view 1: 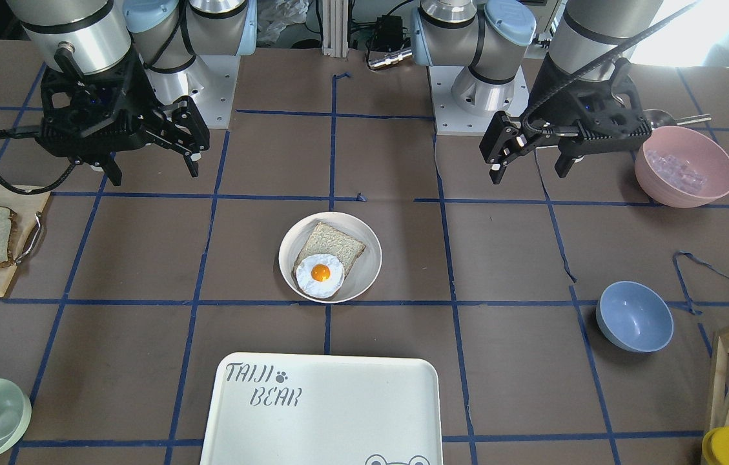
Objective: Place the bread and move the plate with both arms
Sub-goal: 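Move the right gripper to the bread slice on the wooden board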
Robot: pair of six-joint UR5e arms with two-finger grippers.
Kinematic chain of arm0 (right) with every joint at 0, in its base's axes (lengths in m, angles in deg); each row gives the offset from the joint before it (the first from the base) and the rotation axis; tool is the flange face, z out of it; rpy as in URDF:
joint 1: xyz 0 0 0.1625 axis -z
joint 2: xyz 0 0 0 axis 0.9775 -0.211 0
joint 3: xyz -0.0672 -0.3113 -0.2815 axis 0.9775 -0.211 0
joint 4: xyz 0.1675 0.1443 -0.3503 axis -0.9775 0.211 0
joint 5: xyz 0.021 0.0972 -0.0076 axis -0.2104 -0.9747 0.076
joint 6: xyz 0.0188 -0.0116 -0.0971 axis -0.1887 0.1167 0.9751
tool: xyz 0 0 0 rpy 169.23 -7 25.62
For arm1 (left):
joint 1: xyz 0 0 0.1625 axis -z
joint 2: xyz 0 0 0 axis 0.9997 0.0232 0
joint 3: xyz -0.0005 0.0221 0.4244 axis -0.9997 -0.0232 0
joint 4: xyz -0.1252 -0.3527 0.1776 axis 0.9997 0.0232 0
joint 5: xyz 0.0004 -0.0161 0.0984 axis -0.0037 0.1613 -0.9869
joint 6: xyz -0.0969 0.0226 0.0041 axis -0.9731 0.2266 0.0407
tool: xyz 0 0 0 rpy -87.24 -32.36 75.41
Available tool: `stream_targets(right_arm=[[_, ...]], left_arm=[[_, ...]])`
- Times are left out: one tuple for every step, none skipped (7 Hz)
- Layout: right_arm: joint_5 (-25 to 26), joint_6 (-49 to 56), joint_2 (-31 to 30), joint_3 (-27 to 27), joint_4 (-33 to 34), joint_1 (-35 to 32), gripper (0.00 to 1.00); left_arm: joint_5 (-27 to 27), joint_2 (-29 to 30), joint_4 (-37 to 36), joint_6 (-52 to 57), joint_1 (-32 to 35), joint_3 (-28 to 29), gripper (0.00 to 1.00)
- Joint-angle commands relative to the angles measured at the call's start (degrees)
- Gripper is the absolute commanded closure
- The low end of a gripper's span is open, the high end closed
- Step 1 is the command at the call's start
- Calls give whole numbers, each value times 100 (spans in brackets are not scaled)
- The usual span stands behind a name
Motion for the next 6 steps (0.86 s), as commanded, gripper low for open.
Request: stream_targets(right_arm=[[-46,119,33,35,-87,513,0],[-55,424,50,157,-88,978,0],[41,1193,59,167,-88,1331,0],[15,1836,77,176,-88,1839,0],[-54,2164,164,254,-157,2601,0],[-81,2776,382,455,-158,3261,0]], left_arm=[[-3,-1,0,0,-3,0,0],[-3,-1,0,0,-3,0,0],[-3,-9,0,0,-3,0,0],[-3,-9,0,0,-3,0,0],[-3,-9,0,0,-3,0,0],[-3,-9,0,0,-3,0,0]])
